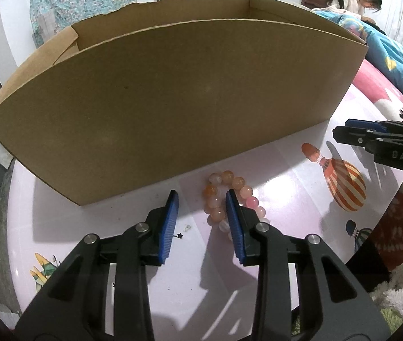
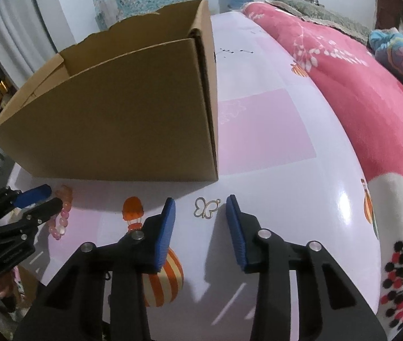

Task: Organize jewelry
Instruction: 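Move the right gripper to the gold butterfly charm and the left gripper to the bracelet, then close the right gripper on the gold butterfly charm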

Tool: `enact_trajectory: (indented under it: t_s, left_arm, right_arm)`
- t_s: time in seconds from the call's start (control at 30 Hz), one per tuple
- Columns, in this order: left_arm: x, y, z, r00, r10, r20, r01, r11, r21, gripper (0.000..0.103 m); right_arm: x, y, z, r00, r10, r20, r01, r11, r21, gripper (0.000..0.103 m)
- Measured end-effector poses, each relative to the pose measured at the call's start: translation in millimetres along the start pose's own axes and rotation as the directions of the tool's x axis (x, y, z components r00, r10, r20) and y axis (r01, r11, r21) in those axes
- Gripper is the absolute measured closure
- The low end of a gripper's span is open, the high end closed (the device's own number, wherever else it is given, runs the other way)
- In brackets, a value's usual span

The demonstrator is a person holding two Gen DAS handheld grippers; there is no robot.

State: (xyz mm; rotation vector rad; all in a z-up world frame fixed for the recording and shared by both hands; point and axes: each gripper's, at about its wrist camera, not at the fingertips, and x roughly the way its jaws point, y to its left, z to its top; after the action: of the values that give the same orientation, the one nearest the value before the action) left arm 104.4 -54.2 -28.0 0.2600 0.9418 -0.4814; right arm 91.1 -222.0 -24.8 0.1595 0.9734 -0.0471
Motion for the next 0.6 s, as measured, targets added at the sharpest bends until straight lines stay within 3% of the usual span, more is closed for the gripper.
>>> enact_trajectory:
  t_s: [0.17, 0.33, 0.43, 0.6]
  left_arm:
    - [-1, 1, -1, 1.0, 0.001, 0.0, -0.001, 1.0, 0.001, 0.07]
    - [-2, 1, -1, 1.0, -0.002, 0.001, 0.002, 1.0, 0.005, 0.07]
    - [-2, 1, -1, 1.0, -0.002, 0.003, 0.002, 1.0, 0.002, 0.07]
    - [-3, 0, -2, 1.0, 0.002, 0.005, -0.002, 1.0, -0.001, 0.07]
  right_arm:
    - [2, 3, 1, 1.0, -0.004, -0.014, 0.003, 0.998, -0.069, 0.072]
    - [2, -3, 5, 0.995, 0.078, -0.067, -0.089, 0.98, -0.18, 0.072]
    - [3, -7, 10, 0.989, 0.108, -0.103, -0.131, 0.96, -0.247, 0.072]
    - [6, 0, 12, 0.988, 0.088, -0.123, -0.129, 0.92, -0.371, 0.072]
